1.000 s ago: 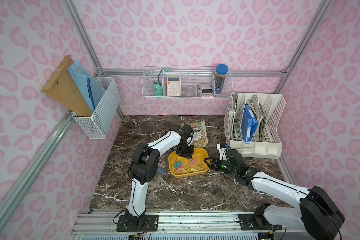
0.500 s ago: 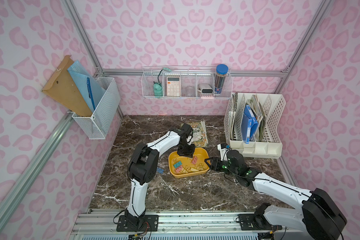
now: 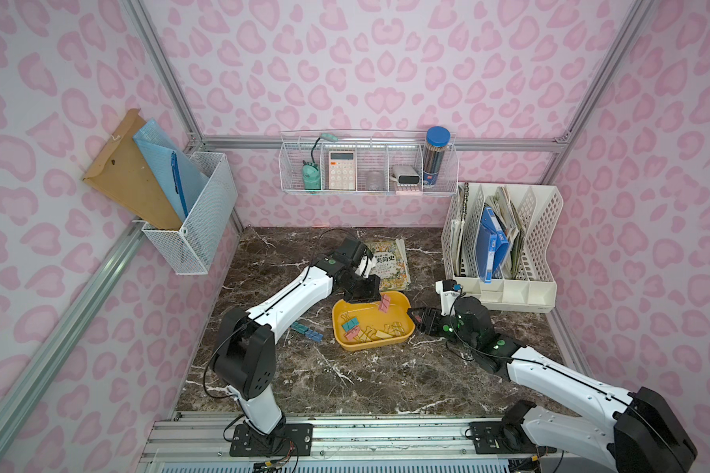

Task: Take out the binder clips from the storage box
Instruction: Pick up the binder clip from the storage box, then place the binder clip at the center of the board.

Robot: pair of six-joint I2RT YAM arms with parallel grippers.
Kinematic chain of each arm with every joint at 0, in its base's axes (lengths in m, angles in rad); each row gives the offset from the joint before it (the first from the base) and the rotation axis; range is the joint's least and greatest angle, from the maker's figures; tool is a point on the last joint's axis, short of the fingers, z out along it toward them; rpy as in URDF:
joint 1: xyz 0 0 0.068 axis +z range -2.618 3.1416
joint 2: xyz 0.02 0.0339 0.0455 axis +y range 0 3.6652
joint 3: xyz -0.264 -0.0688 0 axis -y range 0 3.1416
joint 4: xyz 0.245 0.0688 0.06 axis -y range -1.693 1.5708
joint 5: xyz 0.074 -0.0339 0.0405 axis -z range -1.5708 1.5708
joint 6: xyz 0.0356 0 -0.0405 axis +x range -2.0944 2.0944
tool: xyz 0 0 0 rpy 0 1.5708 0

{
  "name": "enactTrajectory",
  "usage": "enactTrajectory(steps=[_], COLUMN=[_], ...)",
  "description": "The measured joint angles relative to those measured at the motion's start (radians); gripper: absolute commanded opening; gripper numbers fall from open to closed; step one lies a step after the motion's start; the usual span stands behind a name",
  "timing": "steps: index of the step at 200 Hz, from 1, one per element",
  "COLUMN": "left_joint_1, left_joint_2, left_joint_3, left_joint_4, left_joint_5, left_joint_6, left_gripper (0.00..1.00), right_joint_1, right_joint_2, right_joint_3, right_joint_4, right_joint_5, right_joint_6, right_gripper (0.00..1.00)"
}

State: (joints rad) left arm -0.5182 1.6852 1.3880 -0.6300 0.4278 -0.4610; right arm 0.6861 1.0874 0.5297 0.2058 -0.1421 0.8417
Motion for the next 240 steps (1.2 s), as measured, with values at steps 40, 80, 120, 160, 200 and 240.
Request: enactTrajectory(steps=[40,80,120,160,200,240], left_joint_1=[0.0,0.0,0.0,0.001,0.01,0.143], left_joint_2=[-0.181,-0.426,-0.677,-0.821,-0.938,-0.946], left_joint_3=[-0.137,-0.312,-0.457,-0.52,-0.659,-0.743], left_joint_4=[0.116,0.17,0.123,-0.053,-0.229,-0.256], left_joint_5=[-0.021,-0.151,-0.352,-0.556,-0.721,-0.739], left_joint_6=[-0.117,-0.26,-0.407,-0.575,-0.762,-0.795], left_gripper=[0.0,0.0,0.0,0.0,0.0,0.0], right_joint_1=[0.0,0.003,0.036,0.088,0.094,0.098], right_joint_2=[-0.027,-0.037,-0.04,-0.009,0.053,0.097], right_joint_3=[-0.013,-0.016,-0.008,0.025,0.055,0.072], right_joint_4=[0.007,0.012,0.017,0.034,0.041,0.046], right_joint_5=[0.007,-0.005,-0.005,0.004,0.011,0.006], right_joint_6=[-0.001,-0.001,-0.01,-0.027,-0.033,-0.034], right_gripper=[0.56,0.56,0.56,0.56,0.56,0.56])
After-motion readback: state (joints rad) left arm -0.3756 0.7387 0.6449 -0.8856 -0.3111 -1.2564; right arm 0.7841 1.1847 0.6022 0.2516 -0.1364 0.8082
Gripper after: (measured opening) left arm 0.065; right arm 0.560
